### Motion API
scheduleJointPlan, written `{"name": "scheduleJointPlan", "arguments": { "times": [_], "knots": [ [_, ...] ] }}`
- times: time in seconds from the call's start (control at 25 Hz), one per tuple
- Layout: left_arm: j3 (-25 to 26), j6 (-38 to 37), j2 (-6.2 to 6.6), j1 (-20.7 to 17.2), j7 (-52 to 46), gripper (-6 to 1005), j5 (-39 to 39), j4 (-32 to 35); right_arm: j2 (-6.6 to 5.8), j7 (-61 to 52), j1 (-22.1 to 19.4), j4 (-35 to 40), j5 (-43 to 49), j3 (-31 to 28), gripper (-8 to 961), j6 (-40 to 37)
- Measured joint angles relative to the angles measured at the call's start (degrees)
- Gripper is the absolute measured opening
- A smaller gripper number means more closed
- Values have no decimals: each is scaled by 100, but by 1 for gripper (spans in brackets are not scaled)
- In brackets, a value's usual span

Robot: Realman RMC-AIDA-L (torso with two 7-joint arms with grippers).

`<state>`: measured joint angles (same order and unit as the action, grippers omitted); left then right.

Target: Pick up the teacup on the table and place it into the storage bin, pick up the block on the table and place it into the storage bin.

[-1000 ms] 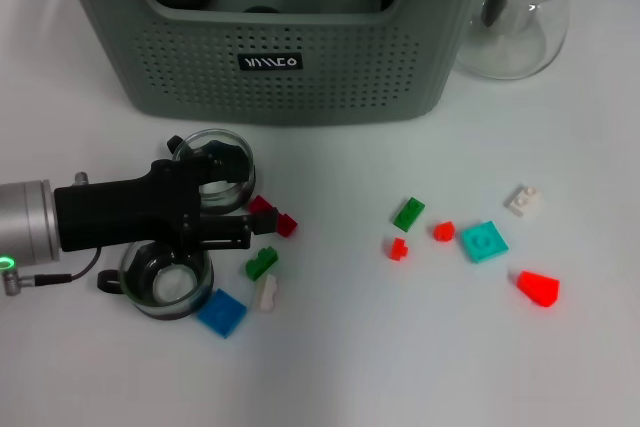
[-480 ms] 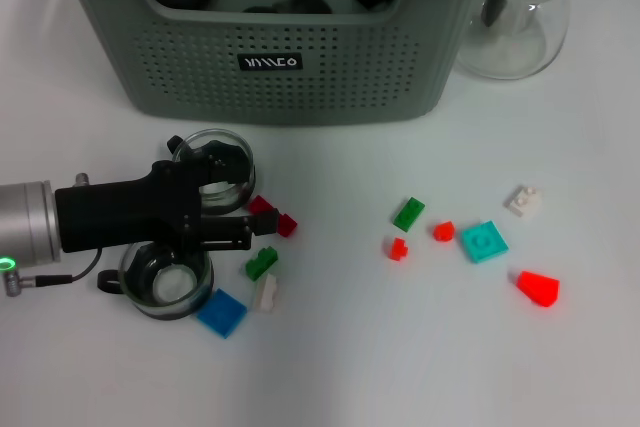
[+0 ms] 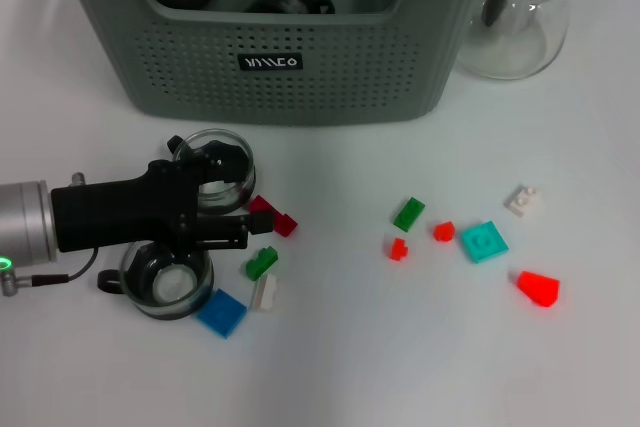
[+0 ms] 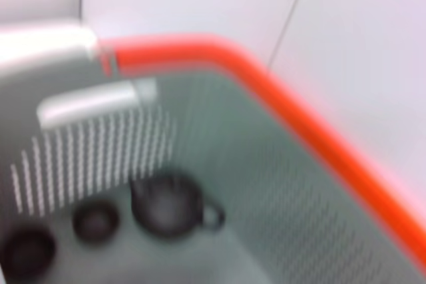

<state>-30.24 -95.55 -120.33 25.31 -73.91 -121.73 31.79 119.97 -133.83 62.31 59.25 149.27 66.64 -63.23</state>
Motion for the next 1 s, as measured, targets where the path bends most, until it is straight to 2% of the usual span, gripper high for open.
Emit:
{"name": "scheduleJointPlan", "arguments": {
  "times": [0.16,0.32,0.44,0.6,0.8,1.0],
  "knots": [
    [0,1,1,10,0,877,0,19,-29,37,-441,1166,-757,-161,749,-560],
    [-1,-1,7,20,0,877,0,34,-126,268,-979,2012,-1963,-346,870,-1241],
    [7,-19,26,22,0,877,2,61,-200,586,-1434,2357,-2967,-597,908,-1791],
    [88,-86,70,7,-7,877,21,119,-317,902,-1933,2415,-3943,-953,920,-2652],
    [274,-204,147,-32,-72,877,-2,266,-324,1274,-2398,2458,-4089,-996,921,-3395],
    [302,-361,228,-113,-357,877,-146,620,-338,1799,-2682,2392,-3848,-1007,921,-4177]
  ]
}}
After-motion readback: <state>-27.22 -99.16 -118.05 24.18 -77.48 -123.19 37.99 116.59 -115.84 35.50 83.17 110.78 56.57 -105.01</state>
